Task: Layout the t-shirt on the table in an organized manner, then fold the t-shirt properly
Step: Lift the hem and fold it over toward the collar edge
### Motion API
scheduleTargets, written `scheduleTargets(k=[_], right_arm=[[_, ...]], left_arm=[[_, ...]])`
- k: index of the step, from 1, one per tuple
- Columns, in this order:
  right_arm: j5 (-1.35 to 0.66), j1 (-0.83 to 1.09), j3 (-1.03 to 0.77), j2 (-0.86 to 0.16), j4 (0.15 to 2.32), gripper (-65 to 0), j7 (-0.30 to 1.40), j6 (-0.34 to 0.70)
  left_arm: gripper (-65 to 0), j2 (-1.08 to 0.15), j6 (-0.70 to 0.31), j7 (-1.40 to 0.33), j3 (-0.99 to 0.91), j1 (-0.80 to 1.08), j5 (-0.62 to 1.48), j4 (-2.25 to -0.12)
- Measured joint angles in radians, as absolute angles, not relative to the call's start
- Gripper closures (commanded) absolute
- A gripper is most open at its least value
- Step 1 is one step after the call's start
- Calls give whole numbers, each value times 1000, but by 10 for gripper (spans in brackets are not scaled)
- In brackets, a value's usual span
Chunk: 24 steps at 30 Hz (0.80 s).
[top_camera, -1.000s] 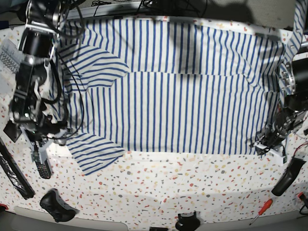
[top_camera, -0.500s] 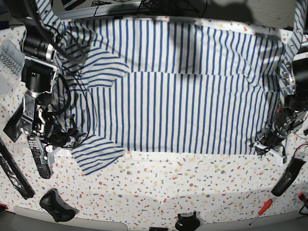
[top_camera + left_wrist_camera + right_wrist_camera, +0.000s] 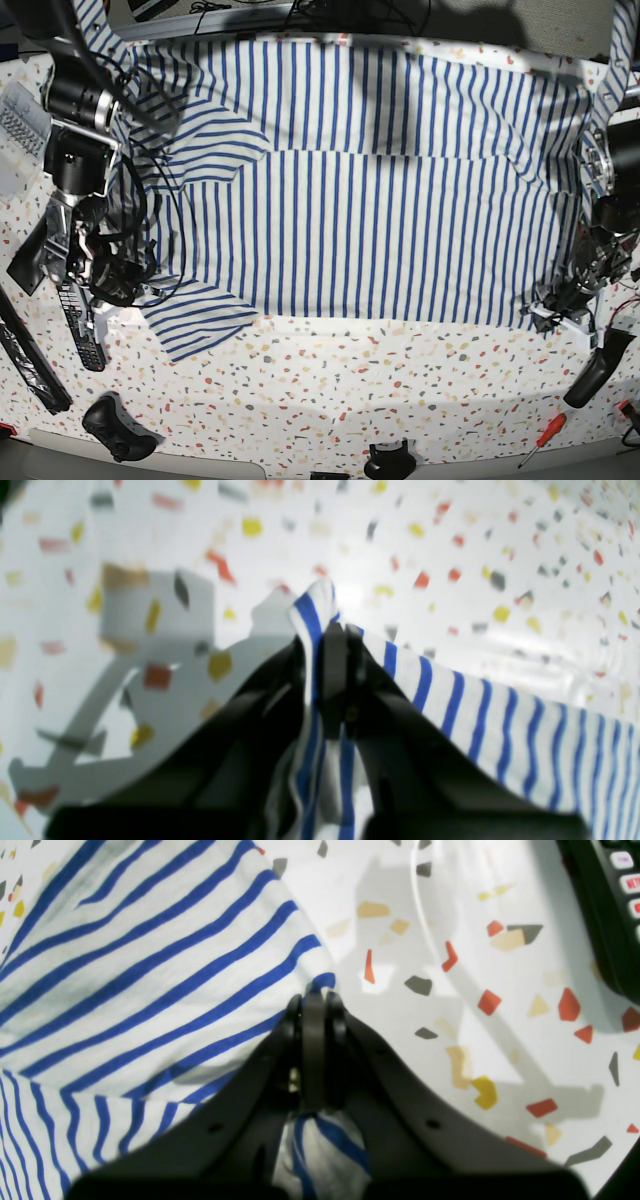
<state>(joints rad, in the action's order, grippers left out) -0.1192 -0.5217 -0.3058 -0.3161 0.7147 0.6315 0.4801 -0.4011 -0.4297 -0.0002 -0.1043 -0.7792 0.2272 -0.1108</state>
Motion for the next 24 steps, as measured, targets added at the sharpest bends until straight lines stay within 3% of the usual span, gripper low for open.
scheduleTargets(k=[7, 10, 13, 17, 24], right_arm=[[-109, -602, -305, -315, 712, 0, 677, 496], [-139, -629, -305, -319, 715, 0, 695, 556], [-164, -623, -305, -319, 731, 0, 723, 687], [-225, -593, -305, -318, 784, 0, 748, 686], [-252, -411, -305, -318, 1056, 0, 771, 691]], left_arm=[[0, -402, -427, -28, -104, -781, 227, -167], [0, -402, -427, -80, -104, -781, 228, -173], [0, -405, -473, -112, -104, -778, 228, -173], [0, -417, -600, -113, -104, -761, 270, -186], [0, -482, -614, -294, -104, -664, 479, -338]])
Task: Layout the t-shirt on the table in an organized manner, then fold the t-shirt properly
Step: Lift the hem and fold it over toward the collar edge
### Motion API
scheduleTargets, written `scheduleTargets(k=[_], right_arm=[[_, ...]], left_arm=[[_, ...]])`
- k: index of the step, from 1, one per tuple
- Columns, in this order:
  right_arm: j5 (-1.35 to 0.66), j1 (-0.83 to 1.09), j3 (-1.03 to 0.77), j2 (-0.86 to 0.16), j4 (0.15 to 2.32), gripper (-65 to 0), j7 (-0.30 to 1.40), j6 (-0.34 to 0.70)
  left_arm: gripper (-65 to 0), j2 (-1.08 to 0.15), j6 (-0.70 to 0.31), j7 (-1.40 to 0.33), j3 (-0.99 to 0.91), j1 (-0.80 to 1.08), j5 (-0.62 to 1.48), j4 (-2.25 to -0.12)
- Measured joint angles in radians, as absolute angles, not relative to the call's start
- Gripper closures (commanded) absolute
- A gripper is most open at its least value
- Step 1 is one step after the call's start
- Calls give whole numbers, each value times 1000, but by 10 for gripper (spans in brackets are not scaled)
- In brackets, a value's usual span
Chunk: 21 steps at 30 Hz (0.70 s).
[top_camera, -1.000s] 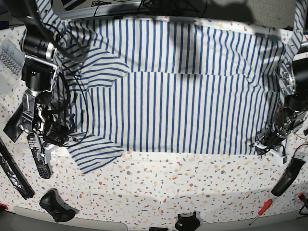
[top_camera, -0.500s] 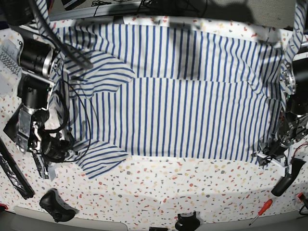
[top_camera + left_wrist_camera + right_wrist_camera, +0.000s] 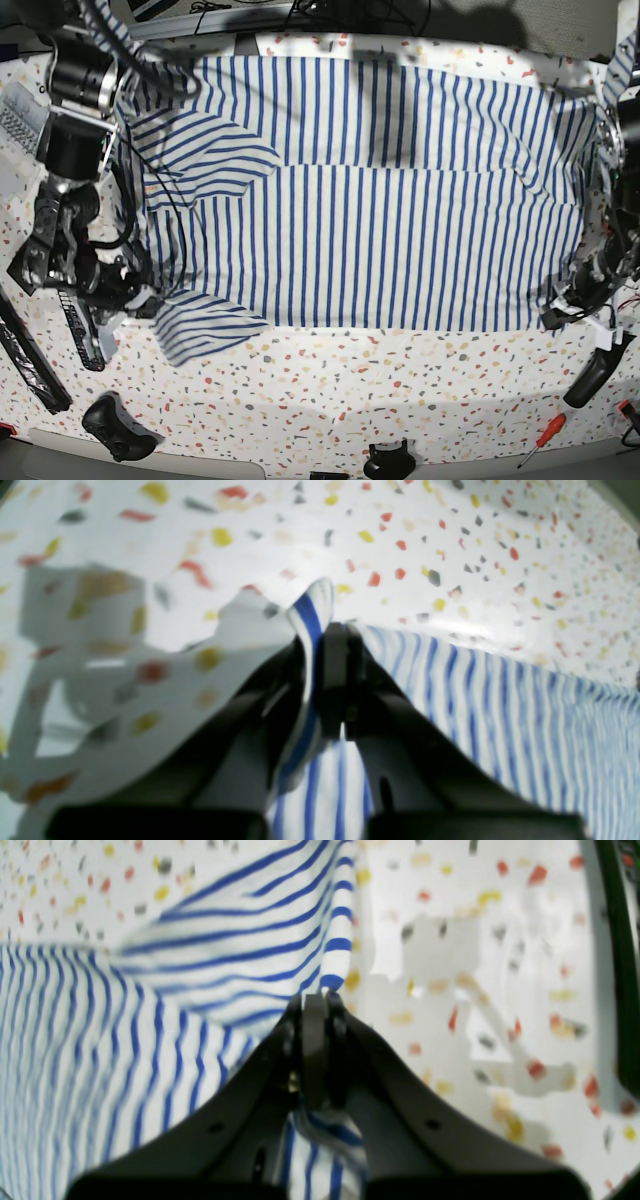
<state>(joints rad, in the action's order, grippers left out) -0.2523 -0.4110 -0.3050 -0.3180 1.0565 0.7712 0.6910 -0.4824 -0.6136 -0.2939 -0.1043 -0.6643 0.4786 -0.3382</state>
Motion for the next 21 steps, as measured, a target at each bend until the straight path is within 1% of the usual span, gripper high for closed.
scheduleTargets(k=[7, 9, 11, 15, 18, 21], right_arm=[[-262, -250, -304, -318, 1327, 0, 810, 694], [-262, -209, -304, -318, 1390, 0, 815, 694], [-262, -172, -304, -318, 1448, 0, 826, 695], [-263, -115, -303, -318, 1541, 0, 834, 695], [-262, -79, -303, -318, 1581, 0, 838, 694], [-262, -58, -304, -318, 1597, 0, 848, 693]], left_arm=[[0, -524, -620, -588, -103, -495, 741, -641], [0, -539, -625, -649, -101, -444, 811, -741], [0, -559, -626, -675, -100, -398, 855, -838], [0, -593, -626, -683, -99, -333, 867, -984], [0, -602, -626, -683, -99, -296, 864, -1030], [0, -598, -629, -718, -119, -266, 864, -1043]])
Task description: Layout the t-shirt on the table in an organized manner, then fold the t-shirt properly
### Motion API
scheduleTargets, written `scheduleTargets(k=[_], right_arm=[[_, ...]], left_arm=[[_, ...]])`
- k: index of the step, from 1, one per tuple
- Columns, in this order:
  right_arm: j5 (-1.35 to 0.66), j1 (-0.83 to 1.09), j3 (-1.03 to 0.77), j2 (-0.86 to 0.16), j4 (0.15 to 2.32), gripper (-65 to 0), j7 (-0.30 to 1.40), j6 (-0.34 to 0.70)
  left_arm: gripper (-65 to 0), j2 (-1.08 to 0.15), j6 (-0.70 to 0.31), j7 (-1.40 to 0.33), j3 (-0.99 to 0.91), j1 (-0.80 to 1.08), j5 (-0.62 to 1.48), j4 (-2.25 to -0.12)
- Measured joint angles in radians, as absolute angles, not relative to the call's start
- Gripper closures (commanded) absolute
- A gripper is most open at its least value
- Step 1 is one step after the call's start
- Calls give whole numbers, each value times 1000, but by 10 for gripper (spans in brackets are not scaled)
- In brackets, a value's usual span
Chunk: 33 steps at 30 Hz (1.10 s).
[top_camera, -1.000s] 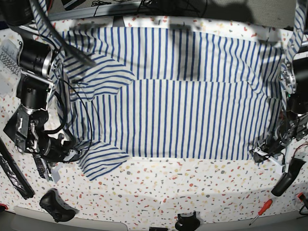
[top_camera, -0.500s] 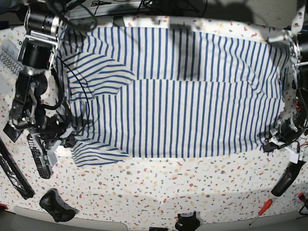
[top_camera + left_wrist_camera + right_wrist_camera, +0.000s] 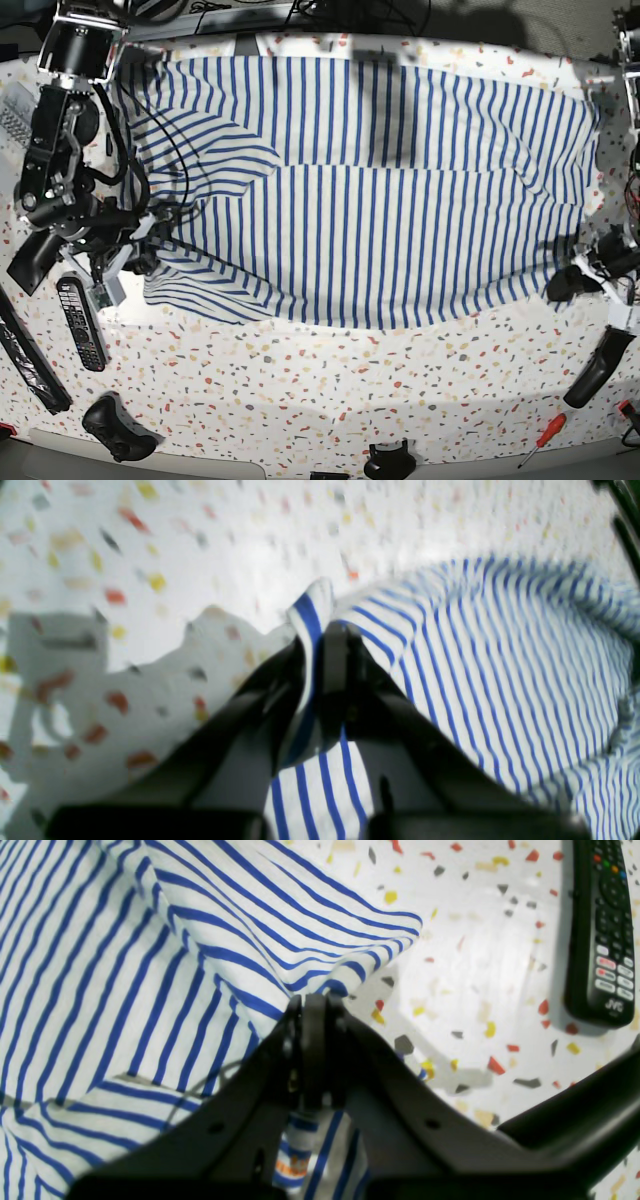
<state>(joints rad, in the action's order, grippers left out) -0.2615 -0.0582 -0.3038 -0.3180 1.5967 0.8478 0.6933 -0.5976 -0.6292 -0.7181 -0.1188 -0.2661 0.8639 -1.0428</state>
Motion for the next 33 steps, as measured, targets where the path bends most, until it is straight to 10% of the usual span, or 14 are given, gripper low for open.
scheduleTargets(k=[33], right_arm=[[-327, 58, -414, -315, 1598, 0, 928, 693]], left_arm=[[0, -580, -688, -1021, -419, 9, 1261, -1045]])
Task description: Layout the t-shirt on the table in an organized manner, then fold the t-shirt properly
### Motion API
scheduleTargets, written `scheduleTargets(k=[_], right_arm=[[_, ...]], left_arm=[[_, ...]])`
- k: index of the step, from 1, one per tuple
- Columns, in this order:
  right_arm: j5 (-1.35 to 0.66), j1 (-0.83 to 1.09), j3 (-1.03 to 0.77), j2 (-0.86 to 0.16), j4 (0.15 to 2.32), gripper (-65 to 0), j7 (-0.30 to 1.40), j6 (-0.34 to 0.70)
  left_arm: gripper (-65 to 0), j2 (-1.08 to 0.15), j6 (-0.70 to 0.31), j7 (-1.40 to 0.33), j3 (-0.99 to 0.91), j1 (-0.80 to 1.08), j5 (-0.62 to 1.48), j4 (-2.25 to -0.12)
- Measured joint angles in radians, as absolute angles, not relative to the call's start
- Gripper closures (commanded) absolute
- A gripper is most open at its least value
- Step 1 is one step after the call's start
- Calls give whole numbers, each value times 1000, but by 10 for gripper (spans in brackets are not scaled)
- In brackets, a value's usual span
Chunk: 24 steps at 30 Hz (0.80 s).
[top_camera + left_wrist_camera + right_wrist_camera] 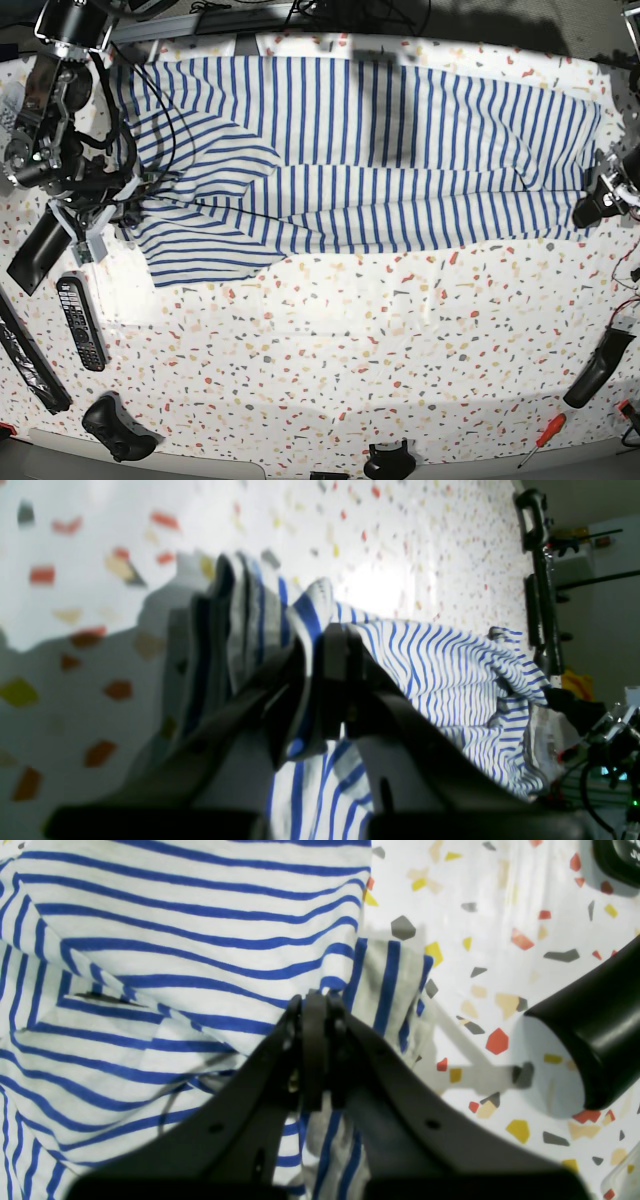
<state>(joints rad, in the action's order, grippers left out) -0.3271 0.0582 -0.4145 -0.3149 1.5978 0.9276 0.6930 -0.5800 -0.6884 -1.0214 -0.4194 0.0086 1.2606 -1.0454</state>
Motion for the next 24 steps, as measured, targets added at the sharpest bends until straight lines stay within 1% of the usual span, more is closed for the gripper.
scheduleTargets(k=[1, 3, 5, 7, 8, 10, 13, 16, 17, 20, 24], right_arm=[[-327, 58, -414, -313, 1598, -8, 940, 693], [-326, 59, -414, -310, 1598, -142, 957, 693], [-327, 59, -414, -310, 1598, -249, 962, 693], [-331, 59, -414, -310, 1598, -317, 962, 693], [-339, 59, -414, -310, 1598, -336, 962, 693], [-341, 61, -414, -310, 1598, -343, 958, 693], [-338, 50, -414, -310, 1598, -342, 877, 692], [-336, 9, -414, -310, 1585, -342, 670, 692], [-341, -9, -414, -310, 1573, -342, 633, 688], [-306, -75, -414, -293, 1477, -342, 625, 665], [-216, -174, -414, -266, 1276, -342, 643, 660]], left_arm=[[0, -574, -688, -1021, -419, 11, 1261, -1045], [0, -565, -688, -1021, -419, 17, 1261, -1045], [0, -563, -688, -1018, -419, 22, 1261, -1045], [0, -563, -688, -1018, -419, 28, 1261, -1045], [0, -562, -688, -1018, -419, 31, 1261, -1045], [0, -562, -688, -1018, -419, 33, 1261, -1045], [0, -557, -688, -1014, -419, 33, 1261, -1045], [0, -549, -687, -1007, -419, 33, 1261, -1045], [0, -546, -688, -1006, -419, 33, 1261, -1045], [0, -543, -686, -1003, -419, 33, 1262, -1045], [0, -536, -686, -1003, -419, 33, 1261, -1047]])
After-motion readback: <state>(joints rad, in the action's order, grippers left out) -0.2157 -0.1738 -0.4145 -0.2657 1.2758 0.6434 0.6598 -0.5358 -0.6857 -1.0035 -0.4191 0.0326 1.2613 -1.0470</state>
